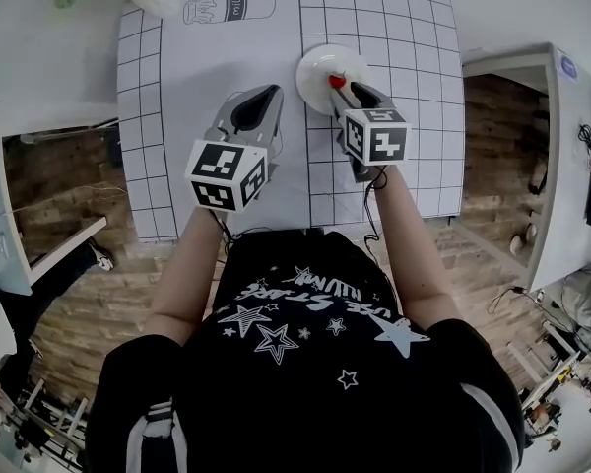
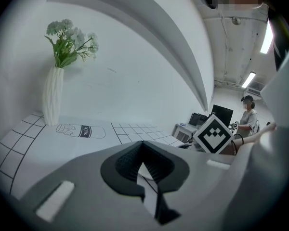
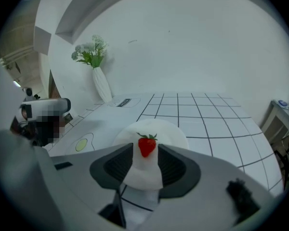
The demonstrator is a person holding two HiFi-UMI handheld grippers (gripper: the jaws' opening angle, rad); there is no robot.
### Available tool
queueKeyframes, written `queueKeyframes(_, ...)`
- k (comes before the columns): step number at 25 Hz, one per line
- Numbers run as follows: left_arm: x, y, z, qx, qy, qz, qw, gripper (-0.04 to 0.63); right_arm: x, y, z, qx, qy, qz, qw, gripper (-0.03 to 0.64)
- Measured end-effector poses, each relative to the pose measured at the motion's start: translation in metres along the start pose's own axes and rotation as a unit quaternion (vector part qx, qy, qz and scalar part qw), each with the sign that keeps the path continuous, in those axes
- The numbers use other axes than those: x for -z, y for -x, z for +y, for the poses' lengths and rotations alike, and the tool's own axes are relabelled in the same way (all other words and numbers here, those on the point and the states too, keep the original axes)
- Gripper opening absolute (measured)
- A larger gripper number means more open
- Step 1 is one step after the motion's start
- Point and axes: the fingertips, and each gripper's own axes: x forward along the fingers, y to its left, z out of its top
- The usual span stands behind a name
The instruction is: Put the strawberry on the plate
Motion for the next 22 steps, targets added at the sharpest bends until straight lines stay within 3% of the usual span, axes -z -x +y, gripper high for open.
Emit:
queueKeyframes(6, -0.009, 0.017, -0.025, 0.001, -0.009, -0.023, 0.9997, 0.008, -0.005, 0.030, 0.012, -0.030, -0.007, -0.026, 0.999, 0.156)
queueKeyframes(22, -0.023, 0.072, -0.092, -0.048, -0.037, -0.081, 0.9949, 0.008, -0.011, 0.124, 0.036, -0.100, 0.017, -0.097, 0.990, 0.125)
